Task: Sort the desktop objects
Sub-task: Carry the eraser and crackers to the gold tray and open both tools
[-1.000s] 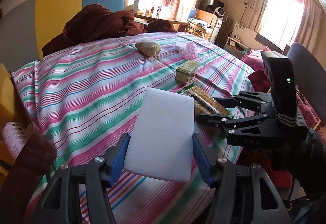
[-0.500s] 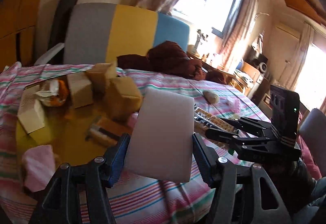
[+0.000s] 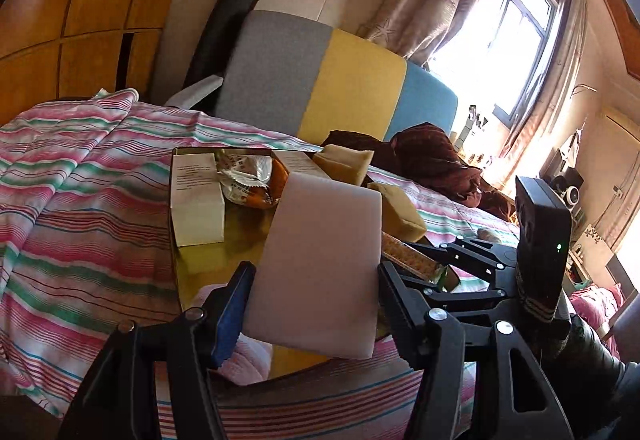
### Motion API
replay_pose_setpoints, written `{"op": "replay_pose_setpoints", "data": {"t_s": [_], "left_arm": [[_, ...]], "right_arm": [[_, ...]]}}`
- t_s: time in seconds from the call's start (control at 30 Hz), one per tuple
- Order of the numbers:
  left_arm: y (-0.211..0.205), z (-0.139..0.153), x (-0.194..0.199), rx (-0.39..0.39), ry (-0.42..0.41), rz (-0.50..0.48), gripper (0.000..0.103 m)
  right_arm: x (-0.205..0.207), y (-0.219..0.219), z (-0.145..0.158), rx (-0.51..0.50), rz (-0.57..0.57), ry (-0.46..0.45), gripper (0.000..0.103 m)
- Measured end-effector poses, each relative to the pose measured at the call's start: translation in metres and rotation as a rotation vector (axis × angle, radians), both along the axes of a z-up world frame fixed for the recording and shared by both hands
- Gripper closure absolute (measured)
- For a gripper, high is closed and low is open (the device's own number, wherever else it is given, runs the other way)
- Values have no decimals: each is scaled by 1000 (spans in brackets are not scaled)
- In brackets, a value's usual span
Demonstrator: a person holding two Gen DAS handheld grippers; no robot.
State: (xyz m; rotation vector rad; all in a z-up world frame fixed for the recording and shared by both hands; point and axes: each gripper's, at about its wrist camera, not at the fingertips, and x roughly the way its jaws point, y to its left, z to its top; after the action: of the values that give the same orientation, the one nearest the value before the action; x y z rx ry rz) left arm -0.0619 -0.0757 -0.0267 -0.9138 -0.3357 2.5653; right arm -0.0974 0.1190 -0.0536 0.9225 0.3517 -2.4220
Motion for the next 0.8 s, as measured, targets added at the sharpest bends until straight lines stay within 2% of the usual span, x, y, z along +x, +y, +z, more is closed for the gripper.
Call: {"op": "replay_pose_setpoints", "data": {"t_s": [0.13,0.27,0.33,0.47,0.57,0.67,0.8], "left_arm": [[-1,0,-16,3,-30,17,40],[8,1,-35,31,-62,24,40],[12,-4,-45,49,-105,35,40],[13,-19,-62,71,-185,124,40],[15,-32,-71,91,-254,147,40],[25,-39,-75,44,-271,169,40],[33,-39,-73,17,-263,179,33]], "right_arm": [[-6,10,-4,-28,-18,-34,49],[6,19,0,-74,-28,-23,45],[14,23,3,-99,-42,-9,39],[29,34,7,-150,-74,16,37],[37,43,11,-184,-94,26,35],[42,52,13,-217,-113,28,34],[49,66,14,-247,-142,33,33]]}}
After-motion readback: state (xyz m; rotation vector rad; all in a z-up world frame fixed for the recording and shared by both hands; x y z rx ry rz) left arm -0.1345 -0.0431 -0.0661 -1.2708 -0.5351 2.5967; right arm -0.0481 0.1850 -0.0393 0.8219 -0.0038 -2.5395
